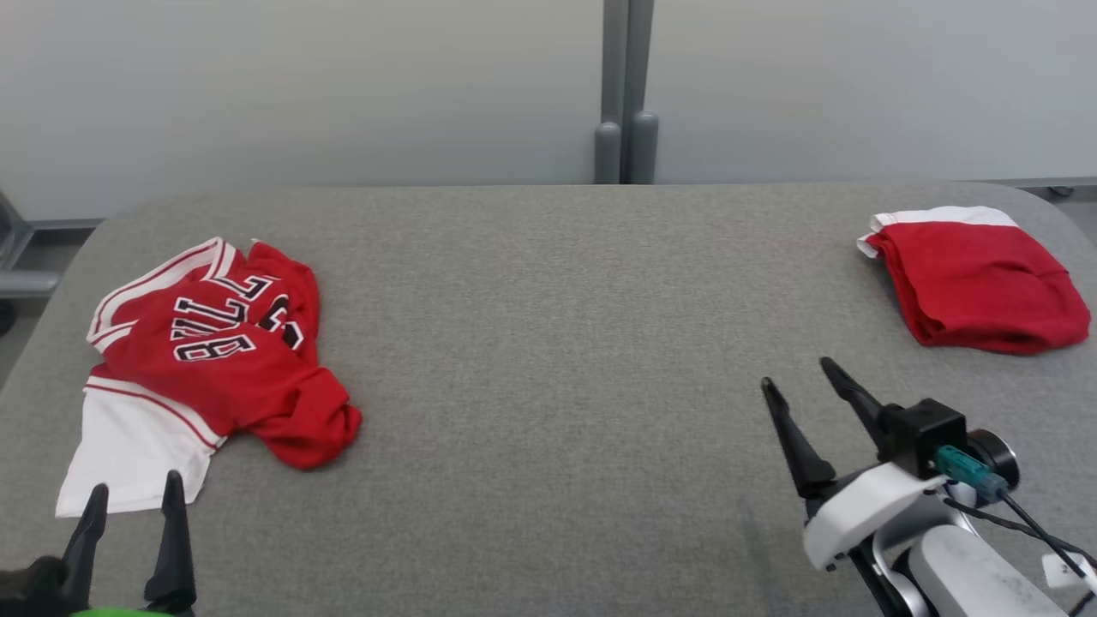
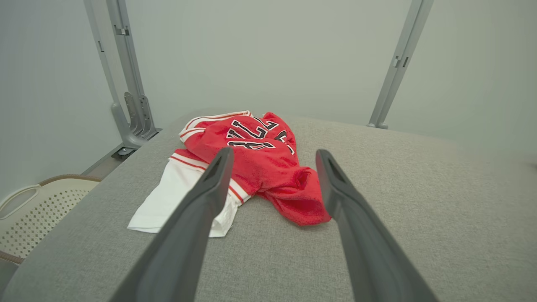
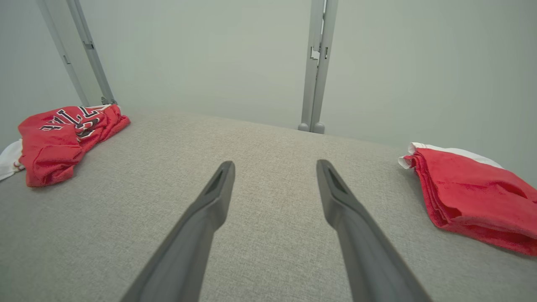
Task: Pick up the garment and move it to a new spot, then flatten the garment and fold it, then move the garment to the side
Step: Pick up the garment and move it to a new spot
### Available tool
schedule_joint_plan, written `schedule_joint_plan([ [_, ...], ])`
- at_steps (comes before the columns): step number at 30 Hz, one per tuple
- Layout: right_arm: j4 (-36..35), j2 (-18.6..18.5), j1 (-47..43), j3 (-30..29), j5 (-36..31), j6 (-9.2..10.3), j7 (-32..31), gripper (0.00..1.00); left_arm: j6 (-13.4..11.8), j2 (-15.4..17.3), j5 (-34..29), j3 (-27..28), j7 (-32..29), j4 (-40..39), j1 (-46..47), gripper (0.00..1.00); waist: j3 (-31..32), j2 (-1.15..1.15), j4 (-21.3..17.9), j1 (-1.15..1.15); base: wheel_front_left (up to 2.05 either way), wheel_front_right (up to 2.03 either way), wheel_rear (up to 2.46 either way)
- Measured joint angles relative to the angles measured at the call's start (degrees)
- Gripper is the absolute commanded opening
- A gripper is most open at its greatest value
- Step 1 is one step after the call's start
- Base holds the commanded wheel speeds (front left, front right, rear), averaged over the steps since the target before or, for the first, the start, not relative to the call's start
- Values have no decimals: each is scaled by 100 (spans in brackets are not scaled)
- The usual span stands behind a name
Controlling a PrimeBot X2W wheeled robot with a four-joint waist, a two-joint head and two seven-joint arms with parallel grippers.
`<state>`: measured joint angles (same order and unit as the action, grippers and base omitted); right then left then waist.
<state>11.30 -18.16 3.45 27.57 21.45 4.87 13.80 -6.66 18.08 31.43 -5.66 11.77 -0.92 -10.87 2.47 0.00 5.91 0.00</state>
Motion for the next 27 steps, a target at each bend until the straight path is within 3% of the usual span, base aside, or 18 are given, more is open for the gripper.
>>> schedule_joint_plan([
  [8,-101,260,676,599,-174,-437,-292,100,-43,-220,16,809,148,-190,-815,100,14,0,618,0,0,0,0],
  [15,-73,227,810,450,-187,-426,-377,100,-43,-382,76,953,197,-366,-888,100,-73,0,1170,0,0,0,0],
  [22,12,110,670,83,-165,-130,-369,100,-9,-330,82,636,94,-372,-662,100,-167,0,1738,0,0,0,0],
  [27,-127,103,526,38,-135,-65,-380,100,181,-279,474,538,-237,-392,-479,100,-230,0,2090,0,0,0,0],
])
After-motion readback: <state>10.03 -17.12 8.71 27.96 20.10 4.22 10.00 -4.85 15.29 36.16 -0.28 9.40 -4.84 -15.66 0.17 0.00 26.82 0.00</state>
